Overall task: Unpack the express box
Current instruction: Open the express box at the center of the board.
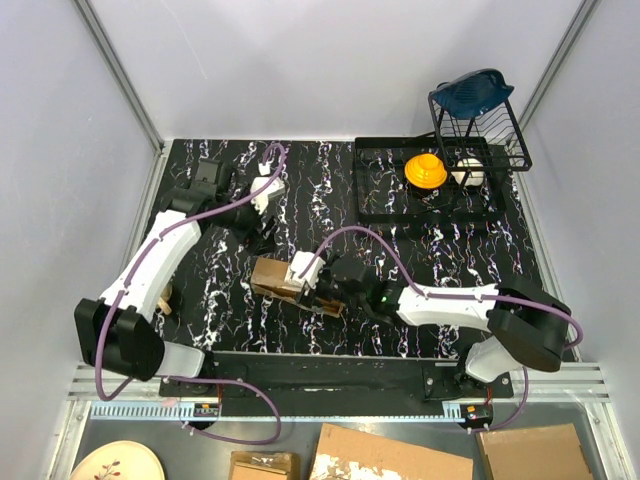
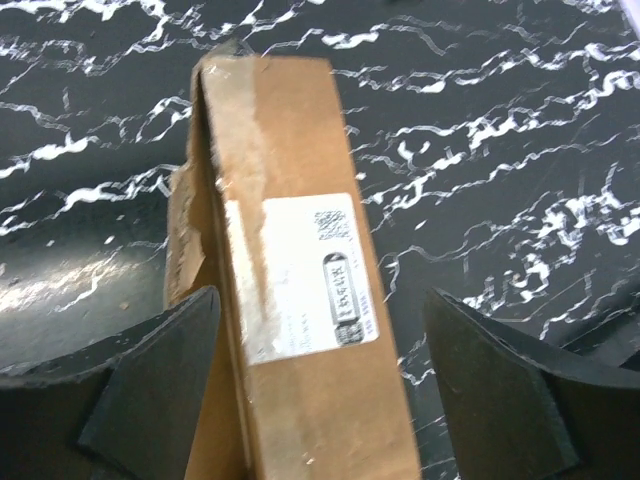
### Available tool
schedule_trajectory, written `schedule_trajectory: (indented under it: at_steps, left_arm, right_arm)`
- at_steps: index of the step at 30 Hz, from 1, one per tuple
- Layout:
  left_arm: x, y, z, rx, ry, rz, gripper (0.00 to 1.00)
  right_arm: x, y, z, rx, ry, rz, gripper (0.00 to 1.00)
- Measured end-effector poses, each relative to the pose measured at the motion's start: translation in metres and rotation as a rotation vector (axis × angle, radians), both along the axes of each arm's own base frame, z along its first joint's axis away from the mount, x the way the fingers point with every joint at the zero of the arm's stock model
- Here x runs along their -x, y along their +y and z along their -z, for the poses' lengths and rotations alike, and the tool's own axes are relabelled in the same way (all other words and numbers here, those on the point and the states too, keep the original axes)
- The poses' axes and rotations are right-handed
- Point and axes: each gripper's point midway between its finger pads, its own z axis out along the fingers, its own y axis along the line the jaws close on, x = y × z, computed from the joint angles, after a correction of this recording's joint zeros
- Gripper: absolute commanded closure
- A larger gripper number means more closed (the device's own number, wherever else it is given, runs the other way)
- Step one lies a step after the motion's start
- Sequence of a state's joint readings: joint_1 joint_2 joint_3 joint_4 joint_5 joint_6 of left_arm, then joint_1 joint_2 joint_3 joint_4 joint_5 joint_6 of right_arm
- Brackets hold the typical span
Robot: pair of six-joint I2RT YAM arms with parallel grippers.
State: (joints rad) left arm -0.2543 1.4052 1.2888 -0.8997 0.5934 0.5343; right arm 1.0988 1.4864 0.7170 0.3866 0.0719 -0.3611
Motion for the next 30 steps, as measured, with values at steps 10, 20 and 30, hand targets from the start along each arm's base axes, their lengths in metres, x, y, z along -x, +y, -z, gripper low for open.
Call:
schedule_trajectory:
  at_steps: [10, 20, 30]
  left_arm:
    - [0.054, 0.023, 0.044, -0.07, 0.17, -0.088, 0.18]
    - [0.044, 0.047, 0.031, -0.045, 0.143, -0.193, 0.18]
    - [0.044, 0.05, 0.021, -0.018, 0.122, -0.199, 0.18]
  right_arm:
    - [-0.031, 0.018, -0.013, 0.04, -0.054, 0.022, 0.0]
    - [-0.019, -0.007, 0.025, 0.205, 0.085, -0.053, 0.0]
    - [-0.037, -0.02, 0.038, 0.3, 0.178, -0.035, 0.0]
